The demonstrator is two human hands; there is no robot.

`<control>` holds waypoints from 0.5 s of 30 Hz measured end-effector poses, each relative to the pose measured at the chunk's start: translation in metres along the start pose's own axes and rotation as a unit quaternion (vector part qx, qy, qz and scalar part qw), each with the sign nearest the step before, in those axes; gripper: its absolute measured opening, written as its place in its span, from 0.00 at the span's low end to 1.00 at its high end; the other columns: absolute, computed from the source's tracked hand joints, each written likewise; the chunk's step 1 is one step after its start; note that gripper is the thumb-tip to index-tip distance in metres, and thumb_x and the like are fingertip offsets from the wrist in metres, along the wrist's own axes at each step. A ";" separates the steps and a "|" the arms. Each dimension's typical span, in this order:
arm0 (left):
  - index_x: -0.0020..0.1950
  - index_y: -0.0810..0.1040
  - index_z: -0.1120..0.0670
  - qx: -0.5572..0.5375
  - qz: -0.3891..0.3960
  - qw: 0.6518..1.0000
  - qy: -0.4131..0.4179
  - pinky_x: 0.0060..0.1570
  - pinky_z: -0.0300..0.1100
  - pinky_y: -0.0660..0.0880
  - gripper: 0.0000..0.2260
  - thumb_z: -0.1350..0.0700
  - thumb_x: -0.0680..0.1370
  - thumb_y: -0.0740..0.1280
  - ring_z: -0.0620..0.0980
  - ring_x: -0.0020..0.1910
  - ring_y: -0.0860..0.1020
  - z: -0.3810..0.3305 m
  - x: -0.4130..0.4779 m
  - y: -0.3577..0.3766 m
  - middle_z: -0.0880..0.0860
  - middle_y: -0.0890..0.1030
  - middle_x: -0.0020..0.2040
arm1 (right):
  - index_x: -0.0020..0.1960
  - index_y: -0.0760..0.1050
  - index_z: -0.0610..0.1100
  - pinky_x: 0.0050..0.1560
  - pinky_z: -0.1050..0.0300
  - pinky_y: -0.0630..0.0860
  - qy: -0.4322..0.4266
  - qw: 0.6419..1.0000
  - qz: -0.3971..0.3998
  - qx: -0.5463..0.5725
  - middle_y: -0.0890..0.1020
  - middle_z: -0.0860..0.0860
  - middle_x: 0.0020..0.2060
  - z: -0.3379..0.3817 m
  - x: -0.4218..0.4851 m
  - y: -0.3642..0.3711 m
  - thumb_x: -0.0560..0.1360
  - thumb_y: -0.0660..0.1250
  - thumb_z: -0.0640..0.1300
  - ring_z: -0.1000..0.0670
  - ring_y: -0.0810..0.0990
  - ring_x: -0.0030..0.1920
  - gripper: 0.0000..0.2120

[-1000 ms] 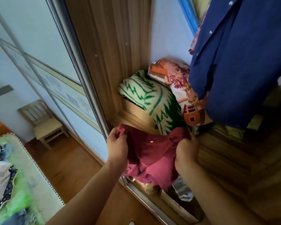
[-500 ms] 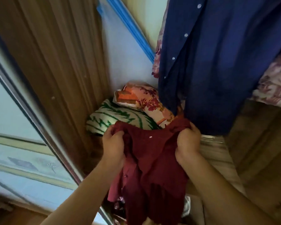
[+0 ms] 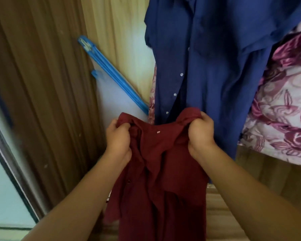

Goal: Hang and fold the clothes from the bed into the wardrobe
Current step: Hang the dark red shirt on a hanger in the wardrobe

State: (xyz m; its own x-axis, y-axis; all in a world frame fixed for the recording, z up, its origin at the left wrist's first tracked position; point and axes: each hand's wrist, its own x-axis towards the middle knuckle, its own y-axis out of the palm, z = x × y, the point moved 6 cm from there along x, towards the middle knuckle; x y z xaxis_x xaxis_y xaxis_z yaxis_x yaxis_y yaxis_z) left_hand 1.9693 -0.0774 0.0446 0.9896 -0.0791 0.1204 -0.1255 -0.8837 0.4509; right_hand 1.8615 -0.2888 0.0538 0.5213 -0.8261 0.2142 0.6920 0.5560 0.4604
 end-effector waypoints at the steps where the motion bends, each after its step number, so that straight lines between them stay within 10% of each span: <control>1: 0.44 0.76 0.55 -0.005 0.003 1.000 0.007 0.38 0.44 0.74 0.11 0.70 0.77 0.59 0.51 0.35 0.75 -0.011 0.006 0.007 0.55 0.76 0.37 | 0.43 0.81 0.43 0.36 0.57 0.80 -0.005 1.000 0.005 0.009 0.84 0.49 0.34 0.009 0.005 0.009 0.77 0.57 0.31 0.50 0.82 0.36 0.16; 15: 0.42 0.74 0.56 -0.028 -0.015 0.992 0.126 0.41 0.46 0.72 0.11 0.70 0.78 0.58 0.53 0.36 0.73 -0.133 0.094 0.084 0.57 0.74 0.37 | 0.37 0.78 0.46 0.41 0.49 0.81 -0.072 0.995 0.060 0.022 0.81 0.48 0.36 0.101 0.110 0.116 0.73 0.60 0.32 0.46 0.80 0.39 0.14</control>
State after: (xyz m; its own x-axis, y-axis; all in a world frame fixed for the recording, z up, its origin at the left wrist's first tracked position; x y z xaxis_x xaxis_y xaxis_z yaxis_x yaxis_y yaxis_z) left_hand 2.0424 -0.0971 0.2116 0.9448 0.0716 0.3198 -0.1062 -0.8562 0.5056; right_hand 1.9483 -0.3245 0.2176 0.5191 -0.7603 0.3904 0.6045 0.6496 0.4611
